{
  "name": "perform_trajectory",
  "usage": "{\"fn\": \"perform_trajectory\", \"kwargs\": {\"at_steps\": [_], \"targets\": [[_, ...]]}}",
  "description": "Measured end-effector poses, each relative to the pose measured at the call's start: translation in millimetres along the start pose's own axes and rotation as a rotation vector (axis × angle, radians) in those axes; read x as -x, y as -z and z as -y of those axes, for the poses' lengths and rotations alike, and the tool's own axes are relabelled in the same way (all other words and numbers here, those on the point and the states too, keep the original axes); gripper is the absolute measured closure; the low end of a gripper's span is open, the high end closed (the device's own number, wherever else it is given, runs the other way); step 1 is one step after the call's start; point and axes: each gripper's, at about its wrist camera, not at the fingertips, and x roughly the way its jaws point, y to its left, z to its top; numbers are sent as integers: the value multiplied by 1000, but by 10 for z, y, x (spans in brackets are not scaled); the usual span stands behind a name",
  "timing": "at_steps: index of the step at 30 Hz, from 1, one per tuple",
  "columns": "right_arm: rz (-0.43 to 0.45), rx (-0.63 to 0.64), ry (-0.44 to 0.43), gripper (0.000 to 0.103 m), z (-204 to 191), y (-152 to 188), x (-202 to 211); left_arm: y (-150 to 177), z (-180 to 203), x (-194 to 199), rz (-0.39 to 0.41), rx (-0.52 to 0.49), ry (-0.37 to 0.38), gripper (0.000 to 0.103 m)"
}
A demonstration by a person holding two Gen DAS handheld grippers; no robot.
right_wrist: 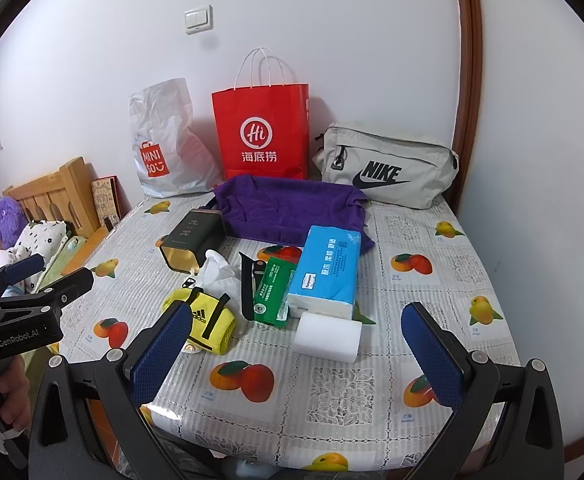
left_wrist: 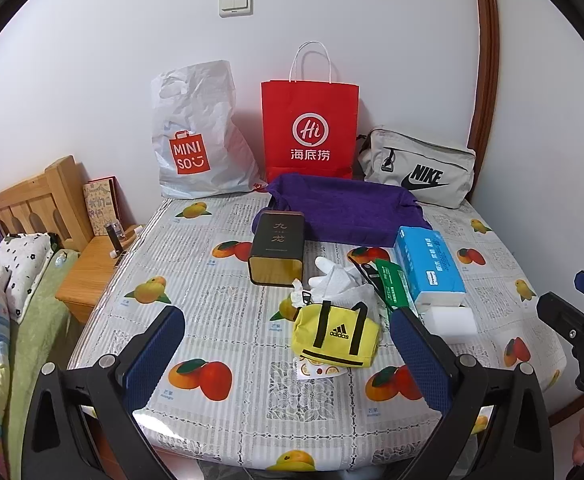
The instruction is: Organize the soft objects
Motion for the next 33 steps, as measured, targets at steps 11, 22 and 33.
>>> {"fn": "perform_trajectory", "kwargs": {"at_steps": [11,22,33], "targets": [[1,3,3,0,-1,0,0,1,-21,10,1,2,9,0],[-27,6,18,0,53,6,-178,122,-57,-412,-83,4,51,0],[-114,12,38,0,186,199,-647,452,131,-1247,-219,-55,142,2]]}}
